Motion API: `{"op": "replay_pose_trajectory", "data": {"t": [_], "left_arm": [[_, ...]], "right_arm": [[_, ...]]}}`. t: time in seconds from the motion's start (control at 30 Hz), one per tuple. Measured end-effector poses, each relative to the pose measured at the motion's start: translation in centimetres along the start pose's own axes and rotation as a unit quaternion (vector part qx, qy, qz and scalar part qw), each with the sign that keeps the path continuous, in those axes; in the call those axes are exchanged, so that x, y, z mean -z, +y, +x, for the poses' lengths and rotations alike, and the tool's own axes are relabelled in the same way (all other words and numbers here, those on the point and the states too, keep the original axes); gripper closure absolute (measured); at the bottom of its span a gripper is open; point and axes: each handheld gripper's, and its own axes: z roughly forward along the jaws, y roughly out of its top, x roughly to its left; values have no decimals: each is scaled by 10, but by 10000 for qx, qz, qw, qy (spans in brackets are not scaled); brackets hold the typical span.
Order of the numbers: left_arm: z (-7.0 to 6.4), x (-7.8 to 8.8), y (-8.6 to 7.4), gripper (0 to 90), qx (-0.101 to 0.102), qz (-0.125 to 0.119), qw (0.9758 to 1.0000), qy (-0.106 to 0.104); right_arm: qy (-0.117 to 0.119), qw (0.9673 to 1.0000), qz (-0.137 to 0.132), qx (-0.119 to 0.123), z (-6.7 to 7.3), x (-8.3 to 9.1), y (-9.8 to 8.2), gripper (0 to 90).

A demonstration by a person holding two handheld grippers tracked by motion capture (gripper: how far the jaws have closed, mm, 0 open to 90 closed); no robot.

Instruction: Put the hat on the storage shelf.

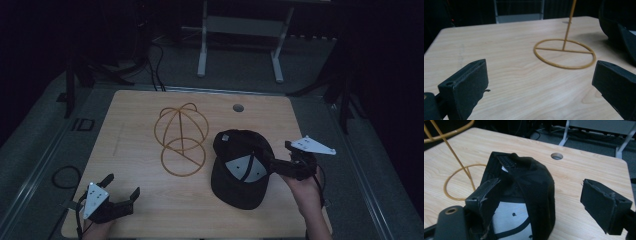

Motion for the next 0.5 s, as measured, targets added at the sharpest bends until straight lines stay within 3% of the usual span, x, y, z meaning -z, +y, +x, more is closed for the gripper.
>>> {"op": "replay_pose_trajectory", "data": {"t": [0.23,0.5], "left_arm": [[-3,2,1,9,-53,-83,9999,27],[-2,3,1,9,2,-86,10000,24]], "right_arm": [[-216,9990,390,93,5,-29,-7,250],[-415,9958,800,177,4,-51,-22,495]]}}
